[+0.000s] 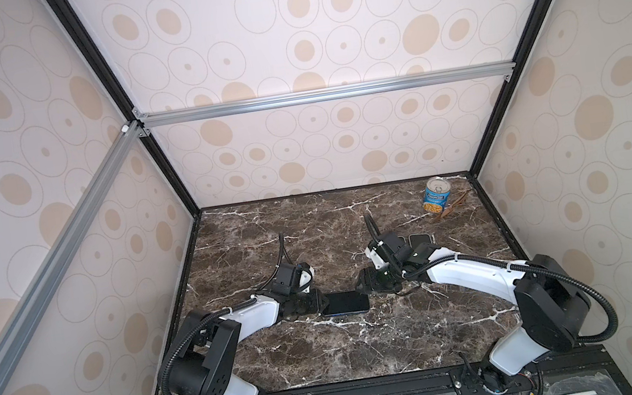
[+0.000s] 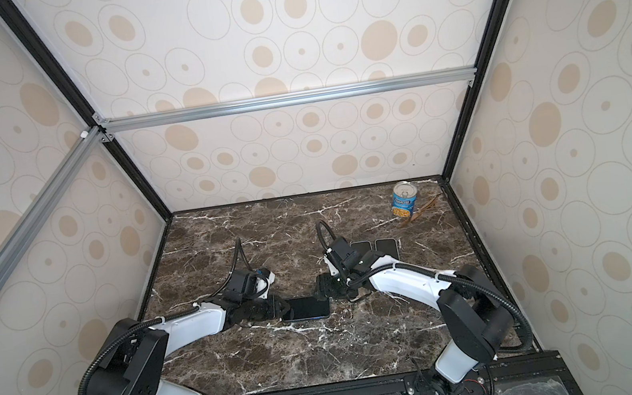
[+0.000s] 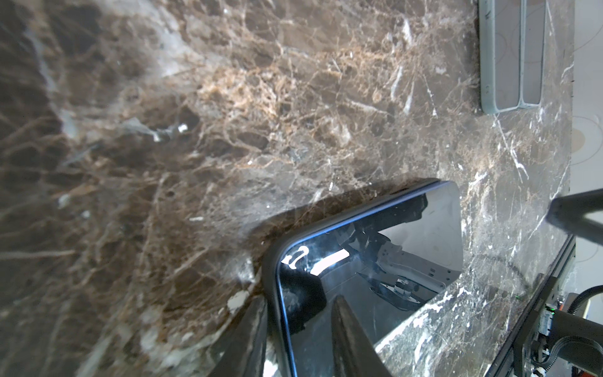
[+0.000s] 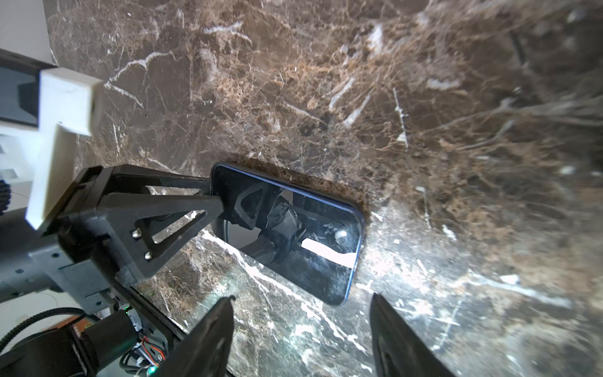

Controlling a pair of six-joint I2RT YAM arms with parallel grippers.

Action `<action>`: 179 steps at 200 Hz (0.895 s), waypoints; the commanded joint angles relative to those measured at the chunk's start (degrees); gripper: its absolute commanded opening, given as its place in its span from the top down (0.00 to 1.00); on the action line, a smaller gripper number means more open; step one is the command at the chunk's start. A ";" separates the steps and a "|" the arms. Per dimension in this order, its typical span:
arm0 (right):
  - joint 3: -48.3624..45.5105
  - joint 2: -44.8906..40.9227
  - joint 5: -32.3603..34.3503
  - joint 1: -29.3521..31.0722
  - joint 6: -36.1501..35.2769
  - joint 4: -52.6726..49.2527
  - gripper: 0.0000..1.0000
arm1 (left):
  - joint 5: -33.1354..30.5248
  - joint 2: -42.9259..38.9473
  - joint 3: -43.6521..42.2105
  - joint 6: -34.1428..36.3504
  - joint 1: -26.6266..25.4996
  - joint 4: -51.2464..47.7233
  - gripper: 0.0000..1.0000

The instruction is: Put the phone into the phone case

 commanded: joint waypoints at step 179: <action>-1.86 7.54 -4.58 -0.26 -0.94 -1.61 0.66 | 3.80 1.59 -2.57 -1.16 -0.47 -3.27 0.73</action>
